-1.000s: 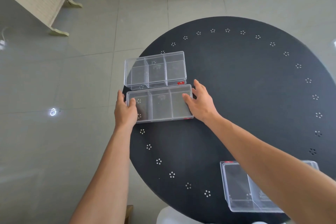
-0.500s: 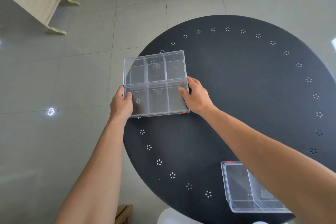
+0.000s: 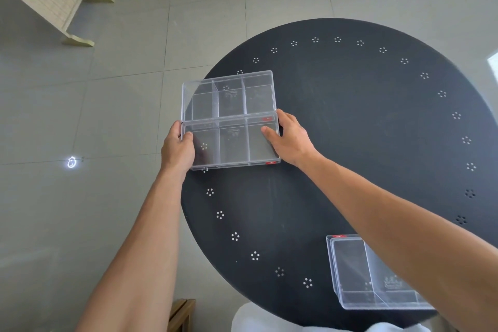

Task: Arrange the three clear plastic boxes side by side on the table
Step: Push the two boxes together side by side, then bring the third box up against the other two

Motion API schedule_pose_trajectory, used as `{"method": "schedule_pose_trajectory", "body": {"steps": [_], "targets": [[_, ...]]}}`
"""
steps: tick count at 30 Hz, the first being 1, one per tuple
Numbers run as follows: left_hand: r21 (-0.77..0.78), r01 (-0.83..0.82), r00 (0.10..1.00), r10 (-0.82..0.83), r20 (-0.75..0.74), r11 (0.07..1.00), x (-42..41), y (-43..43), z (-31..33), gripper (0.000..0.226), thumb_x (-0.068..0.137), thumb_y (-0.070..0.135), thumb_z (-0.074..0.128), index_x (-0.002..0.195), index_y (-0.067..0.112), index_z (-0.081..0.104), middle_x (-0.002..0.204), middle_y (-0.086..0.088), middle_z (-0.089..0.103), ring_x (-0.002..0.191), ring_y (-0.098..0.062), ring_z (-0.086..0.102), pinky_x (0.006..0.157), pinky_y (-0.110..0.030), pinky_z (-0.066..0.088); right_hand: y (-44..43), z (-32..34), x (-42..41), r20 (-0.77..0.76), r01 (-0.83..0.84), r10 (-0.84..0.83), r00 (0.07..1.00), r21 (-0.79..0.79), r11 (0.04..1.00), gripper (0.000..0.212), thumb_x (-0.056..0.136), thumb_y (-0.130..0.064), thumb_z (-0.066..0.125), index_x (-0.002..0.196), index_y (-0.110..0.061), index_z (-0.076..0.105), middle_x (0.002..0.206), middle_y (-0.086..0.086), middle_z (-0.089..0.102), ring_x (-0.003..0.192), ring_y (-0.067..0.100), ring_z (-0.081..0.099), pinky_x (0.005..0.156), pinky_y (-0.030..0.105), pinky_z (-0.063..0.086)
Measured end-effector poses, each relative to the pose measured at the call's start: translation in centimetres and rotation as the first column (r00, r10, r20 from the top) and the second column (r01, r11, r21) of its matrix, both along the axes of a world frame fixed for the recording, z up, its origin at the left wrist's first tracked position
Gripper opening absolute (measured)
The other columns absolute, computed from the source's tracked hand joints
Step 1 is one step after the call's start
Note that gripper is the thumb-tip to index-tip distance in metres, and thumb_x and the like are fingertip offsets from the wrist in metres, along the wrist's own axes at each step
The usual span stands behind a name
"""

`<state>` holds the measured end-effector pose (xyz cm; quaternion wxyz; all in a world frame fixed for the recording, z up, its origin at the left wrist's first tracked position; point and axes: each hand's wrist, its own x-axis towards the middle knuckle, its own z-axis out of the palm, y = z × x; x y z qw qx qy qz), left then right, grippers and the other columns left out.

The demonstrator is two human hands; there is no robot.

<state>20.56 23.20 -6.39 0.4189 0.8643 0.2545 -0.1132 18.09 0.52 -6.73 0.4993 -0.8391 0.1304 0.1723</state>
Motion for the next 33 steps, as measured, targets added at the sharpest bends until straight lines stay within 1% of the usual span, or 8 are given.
{"method": "schedule_pose_trajectory", "body": {"steps": [3, 7, 14, 19, 23, 25, 28, 33], "targets": [[0.010, -0.039, 0.999, 0.039, 0.029, 0.999, -0.5, -0.3, 0.8, 0.055, 0.099, 0.017, 0.037, 0.153, 0.016, 0.027, 0.158, -0.003, 0.035, 0.144, -0.024, 0.034, 0.117, -0.037, 0.025, -0.5, 0.4, -0.4, -0.020, 0.003, -0.003, 1.000, -0.011, 1.000, 0.038, 0.096, -0.038, 0.049, 0.127, -0.018, 0.045, 0.145, 0.004, 0.039, 0.117, 0.020, 0.048, 0.090, 0.029, 0.042], [0.020, -0.054, 0.993, 0.052, 0.107, 0.998, -1.9, -2.0, 2.5, 0.057, 0.099, 0.020, 0.039, 0.154, 0.018, 0.023, 0.161, -0.004, 0.029, 0.145, -0.024, 0.030, 0.115, -0.035, 0.024, -1.7, 1.5, -2.3, -0.063, 0.080, -0.081, 0.995, -0.022, 0.997, 0.069, 0.095, -0.045, 0.048, 0.152, -0.019, 0.019, 0.156, 0.003, 0.027, 0.137, 0.021, 0.037, 0.107, 0.035, 0.034], [-0.061, 0.171, 0.971, -0.158, 0.179, 0.983, -8.9, -8.7, 5.5, 0.059, 0.097, 0.027, 0.047, 0.152, 0.022, 0.028, 0.160, 0.003, 0.030, 0.145, -0.018, 0.031, 0.113, -0.031, 0.024, -5.6, 4.4, -8.8, -0.027, 0.183, -0.185, 0.982, -0.054, 0.982, 0.064, 0.091, -0.045, 0.057, 0.147, -0.023, 0.033, 0.143, 0.000, 0.045, 0.131, 0.019, 0.043, 0.103, 0.031, 0.036], [-0.200, 0.314, 0.949, -0.300, 0.099, 0.928, -14.0, -12.6, 5.4, 0.056, 0.095, 0.029, 0.052, 0.149, 0.027, 0.035, 0.154, 0.007, 0.039, 0.141, -0.012, 0.036, 0.110, -0.029, 0.029, -9.6, 5.4, -13.8, -0.082, 0.162, -0.181, 0.980, -0.194, 0.967, 0.060, 0.089, -0.046, 0.059, 0.141, -0.022, 0.042, 0.140, 0.000, 0.047, 0.131, 0.018, 0.042, 0.093, 0.021, 0.028], [-0.340, 0.405, 0.894, -0.445, -0.047, 0.849, -17.8, -15.4, 4.5, 0.047, 0.095, 0.025, 0.056, 0.141, 0.029, 0.047, 0.139, 0.006, 0.054, 0.118, -0.006, 0.055, 0.094, -0.022, 0.034, -13.0, 5.7, -17.6, -0.155, 0.124, -0.173, 0.973, -0.286, 0.950, 0.053, 0.086, -0.044, 0.062, 0.134, -0.024, 0.050, 0.139, -0.001, 0.048, 0.129, 0.018, 0.044, 0.093, 0.024, 0.032], [-0.363, 0.449, 0.851, -0.515, -0.106, 0.816, -19.6, -16.7, 4.0, 0.042, 0.095, 0.024, 0.056, 0.136, 0.030, 0.051, 0.134, 0.007, 0.057, 0.107, 0.003, 0.057, 0.089, -0.020, 0.036, -14.7, 5.7, -19.4, -0.188, 0.111, -0.178, 0.966, -0.320, 0.941, 0.052, 0.085, -0.042, 0.064, 0.132, -0.025, 0.051, 0.139, -0.001, 0.047, 0.128, 0.020, 0.045, 0.094, 0.027, 0.036], [-0.330, 0.457, 0.844, -0.520, -0.130, 0.826, -21.3, -18.2, 3.4, 0.041, 0.094, 0.022, 0.057, 0.134, 0.029, 0.054, 0.133, 0.005, 0.058, 0.108, 0.001, 0.057, 0.090, -0.019, 0.038, -17.2, 5.4, -22.0, -0.204, 0.095, -0.178, 0.963, -0.361, 0.928, 0.051, 0.085, -0.039, 0.064, 0.132, -0.023, 0.052, 0.139, 0.003, 0.045, 0.128, 0.024, 0.044, 0.098, 0.030, 0.037], [-0.143, 0.462, 0.865, -0.480, -0.146, 0.875, -22.7, -19.9, 2.7, 0.042, 0.095, 0.018, 0.053, 0.136, 0.027, 0.052, 0.137, 0.008, 0.054, 0.119, -0.009, 0.053, 0.097, -0.027, 0.038, -19.9, 4.5, -25.7, -0.193, 0.091, -0.167, 0.967, -0.349, 0.933, 0.051, 0.087, -0.033, 0.063, 0.135, -0.024, 0.047, 0.139, 0.004, 0.044, 0.125, 0.026, 0.046, 0.098, 0.027, 0.034]]}}
